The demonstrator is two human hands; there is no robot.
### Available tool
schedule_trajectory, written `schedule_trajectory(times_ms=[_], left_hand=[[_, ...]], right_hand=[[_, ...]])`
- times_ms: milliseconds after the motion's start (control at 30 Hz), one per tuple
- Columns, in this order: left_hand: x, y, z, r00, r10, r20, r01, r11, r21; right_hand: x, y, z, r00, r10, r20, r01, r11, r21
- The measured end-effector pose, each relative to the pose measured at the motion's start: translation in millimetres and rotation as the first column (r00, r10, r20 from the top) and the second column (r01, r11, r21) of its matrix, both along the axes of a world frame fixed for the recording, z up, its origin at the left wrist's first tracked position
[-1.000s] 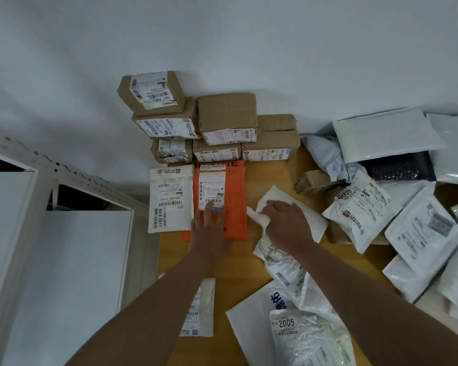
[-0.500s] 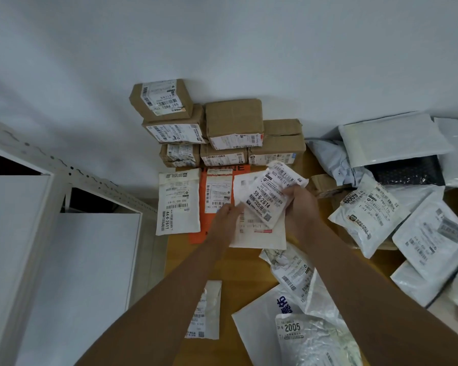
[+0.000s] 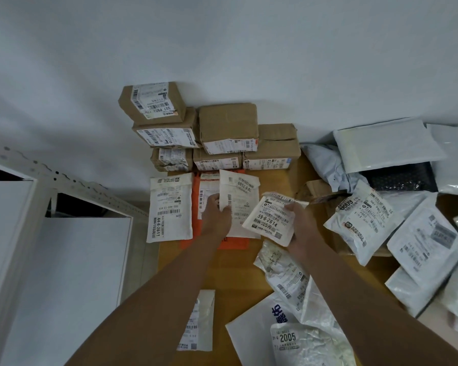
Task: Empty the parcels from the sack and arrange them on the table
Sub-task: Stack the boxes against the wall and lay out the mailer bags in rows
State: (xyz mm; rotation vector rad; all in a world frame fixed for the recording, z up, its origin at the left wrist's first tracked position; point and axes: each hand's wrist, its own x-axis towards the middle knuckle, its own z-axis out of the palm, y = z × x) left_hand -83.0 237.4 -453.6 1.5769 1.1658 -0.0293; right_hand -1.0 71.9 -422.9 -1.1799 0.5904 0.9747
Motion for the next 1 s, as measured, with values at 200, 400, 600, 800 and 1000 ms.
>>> schedule_trajectory(times_ms=[200,400,600,800,1000], left_hand=[[17.5,-9.8,-8.2,0.992,-0.129,0.000,0.128,0.984,0.122],[12.0,-17.5,-8.0,0.963,-0.228,-0.143,0.269,0.809,0.523],[-5.1,-15.4,-25.6,0.790,-0.490,-0.368,0.609,0.563,0.559],[4.2,-15.3,-31.3,0.765,-0.473,-0.436,0.643,0.528,0.555],[4.0,-20.3,-27.3,0.794,-0.447,-0.411,0.607,0.560,0.564]], right_hand=[[-2.5,-5.1,-12.1,0.993,0.042,0.106,-0.045,0.999,0.022],[3.3,-5.7,-30.1,0.973,0.124,0.195,-0.097,0.985,-0.141],[2.0,-8.9,-42.0,0.951,0.198,0.236,-0.142,0.962,-0.235],[5.7,-16.7,-43.2,0.956,0.187,0.226,-0.124,0.955,-0.268],[8.6,-17.4,-42.5,0.950,0.168,0.264,-0.101,0.963,-0.251]])
